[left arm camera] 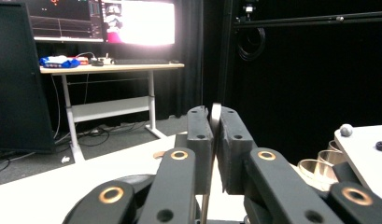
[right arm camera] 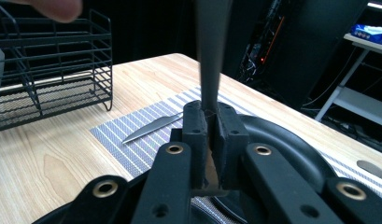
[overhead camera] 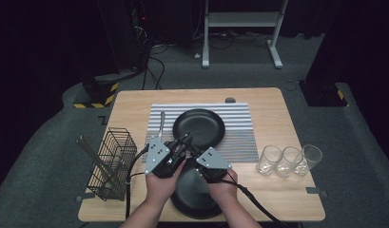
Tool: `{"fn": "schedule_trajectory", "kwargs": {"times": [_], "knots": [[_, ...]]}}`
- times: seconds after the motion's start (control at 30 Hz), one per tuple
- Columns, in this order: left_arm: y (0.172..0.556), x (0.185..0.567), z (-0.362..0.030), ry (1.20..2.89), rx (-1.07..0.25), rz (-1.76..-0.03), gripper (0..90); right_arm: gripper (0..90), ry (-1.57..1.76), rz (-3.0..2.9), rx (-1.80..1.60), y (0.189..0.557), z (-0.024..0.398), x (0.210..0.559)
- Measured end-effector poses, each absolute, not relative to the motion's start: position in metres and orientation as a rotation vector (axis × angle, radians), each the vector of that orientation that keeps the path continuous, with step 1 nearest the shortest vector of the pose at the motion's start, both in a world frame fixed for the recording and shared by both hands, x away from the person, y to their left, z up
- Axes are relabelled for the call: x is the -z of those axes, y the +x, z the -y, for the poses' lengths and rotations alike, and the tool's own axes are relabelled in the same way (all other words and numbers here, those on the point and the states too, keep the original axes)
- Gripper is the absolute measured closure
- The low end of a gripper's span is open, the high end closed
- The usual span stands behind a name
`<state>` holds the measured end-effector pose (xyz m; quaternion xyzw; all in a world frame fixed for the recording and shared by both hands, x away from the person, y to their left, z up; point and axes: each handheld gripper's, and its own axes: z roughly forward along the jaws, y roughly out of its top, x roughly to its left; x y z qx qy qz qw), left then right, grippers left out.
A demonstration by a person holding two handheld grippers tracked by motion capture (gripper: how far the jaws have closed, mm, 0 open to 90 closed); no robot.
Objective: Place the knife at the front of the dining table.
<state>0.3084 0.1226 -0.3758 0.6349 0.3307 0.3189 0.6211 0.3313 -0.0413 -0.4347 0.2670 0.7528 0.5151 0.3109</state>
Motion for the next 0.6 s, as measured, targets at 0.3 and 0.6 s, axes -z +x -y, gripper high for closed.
{"fn": "schedule_trajectory", "kwargs": {"times": [0.3, 0.6], "knots": [[0.306, 0.376, -0.129, 1.467, -0.743, -0.758, 68.9, 84.6, 0.749, -1.981, -1.356, 0.334, 0.051, 0.439], [0.306, 0.383, -0.14, 1.473, -0.769, -0.795, 64.3, 84.5, 0.804, -1.968, -1.344, 0.339, 0.063, 0.445]]}}
